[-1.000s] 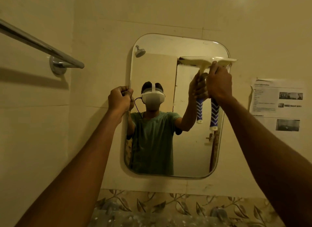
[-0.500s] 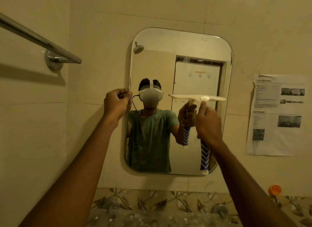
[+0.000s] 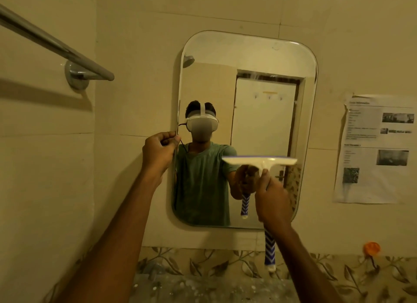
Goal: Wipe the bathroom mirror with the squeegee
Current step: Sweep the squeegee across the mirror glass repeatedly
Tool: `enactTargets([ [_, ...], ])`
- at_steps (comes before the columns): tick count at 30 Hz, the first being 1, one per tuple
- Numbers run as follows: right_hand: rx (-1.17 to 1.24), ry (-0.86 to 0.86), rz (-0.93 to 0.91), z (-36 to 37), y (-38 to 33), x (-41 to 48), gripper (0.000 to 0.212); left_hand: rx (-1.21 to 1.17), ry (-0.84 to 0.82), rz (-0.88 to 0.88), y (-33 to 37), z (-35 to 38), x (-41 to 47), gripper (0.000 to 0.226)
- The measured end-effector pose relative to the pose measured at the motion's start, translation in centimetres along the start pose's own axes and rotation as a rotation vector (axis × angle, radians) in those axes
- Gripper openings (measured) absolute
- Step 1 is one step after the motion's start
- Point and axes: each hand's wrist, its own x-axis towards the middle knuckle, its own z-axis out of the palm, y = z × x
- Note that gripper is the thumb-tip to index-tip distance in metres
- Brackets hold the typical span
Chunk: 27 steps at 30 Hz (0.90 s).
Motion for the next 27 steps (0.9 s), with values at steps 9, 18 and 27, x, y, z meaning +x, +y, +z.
enactTargets([
  [9,0.16,0.051,-0.149,-1.4,-8.3,6.1,0.044,0.078,0.013,0.013,-0.1,-0.3,-0.1,0.002],
  [18,0.084,0.001,-0.158,0.8,-5.0,4.0,0.05,0.061,0.084,0.042,-0.8,0.5,-0.1,0.008],
  [27,-0.035,-0.017,-0.056,2.4,0.7,-5.9,0.043,0.037,0.092,0.049,-1.9,0.5,-0.6,0.021],
])
